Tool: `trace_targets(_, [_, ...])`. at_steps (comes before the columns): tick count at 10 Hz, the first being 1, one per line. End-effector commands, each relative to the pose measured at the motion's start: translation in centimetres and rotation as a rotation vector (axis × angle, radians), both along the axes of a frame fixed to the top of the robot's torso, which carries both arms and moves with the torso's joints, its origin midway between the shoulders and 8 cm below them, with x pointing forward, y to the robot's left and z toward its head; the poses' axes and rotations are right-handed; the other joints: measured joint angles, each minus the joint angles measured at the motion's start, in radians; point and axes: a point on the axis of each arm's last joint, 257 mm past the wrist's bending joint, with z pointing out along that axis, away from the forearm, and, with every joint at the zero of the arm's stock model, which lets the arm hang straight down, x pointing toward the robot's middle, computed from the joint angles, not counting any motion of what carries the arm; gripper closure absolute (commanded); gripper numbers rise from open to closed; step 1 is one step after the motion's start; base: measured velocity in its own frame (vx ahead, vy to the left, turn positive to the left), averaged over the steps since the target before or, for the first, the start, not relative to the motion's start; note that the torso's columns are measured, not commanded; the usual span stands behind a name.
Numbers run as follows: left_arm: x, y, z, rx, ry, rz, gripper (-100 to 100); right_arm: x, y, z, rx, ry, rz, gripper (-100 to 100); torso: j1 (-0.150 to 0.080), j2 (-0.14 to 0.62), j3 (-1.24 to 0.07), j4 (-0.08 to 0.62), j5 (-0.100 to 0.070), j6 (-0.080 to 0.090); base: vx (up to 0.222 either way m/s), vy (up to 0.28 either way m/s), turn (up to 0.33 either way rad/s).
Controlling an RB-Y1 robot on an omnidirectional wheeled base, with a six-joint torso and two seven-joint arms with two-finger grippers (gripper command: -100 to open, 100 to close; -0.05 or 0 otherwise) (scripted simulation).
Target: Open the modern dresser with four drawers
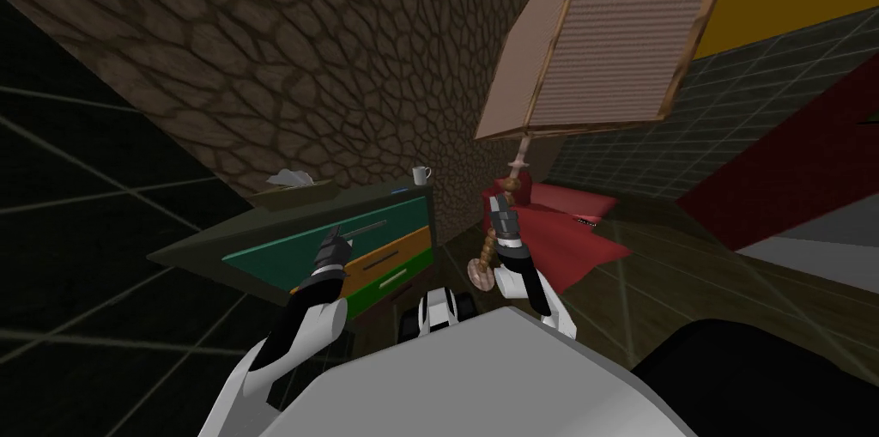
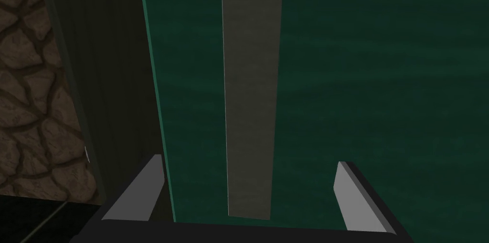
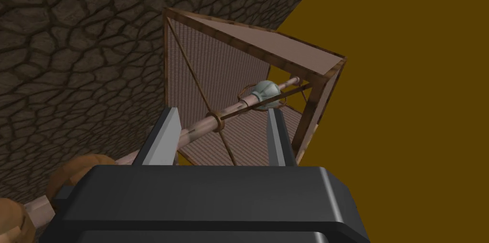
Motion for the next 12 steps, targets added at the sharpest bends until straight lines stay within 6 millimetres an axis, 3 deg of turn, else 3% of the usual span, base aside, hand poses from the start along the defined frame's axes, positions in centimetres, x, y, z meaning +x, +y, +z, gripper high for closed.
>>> trace_targets(1, [-0.1, -1.7, -0.1, 0.004, -0.004, -0.047, 100, 0.0, 0.0, 0.0, 0.000, 0.000, 0.000, 0, -0.001, -0.001, -0.001, -0.001, 0.000, -0.001, 0.056, -0.030, 0.276])
trace_targets(5, [-0.6, -4.3, -0.5, 0.002, -0.003, -0.124, 100, 0.0, 0.0, 0.0, 0.000, 0.000, 0.000, 0, -0.001, 0.004, 0.003, -0.001, 0.001, 0.002, 0.058, -0.028, 0.214])
trace_targets(6, [-0.6, -3.8, -0.1, 0.005, -0.009, -0.112, 100, 0.0, 0.0, 0.0, 0.000, 0.000, 0.000, 0, -0.002, 0.003, 0.003, -0.001, 0.001, 0.003, 0.008, -0.007, 0.035])
trace_targets(12, [-1.6, -4.5, 0.4, 0.001, -0.002, -0.127, 100, 0.0, 0.0, 0.0, 0.000, 0.000, 0.000, 0, -0.004, 0.003, 0.001, 0.001, -0.002, 0.002, -0.140, -0.028, -0.002])
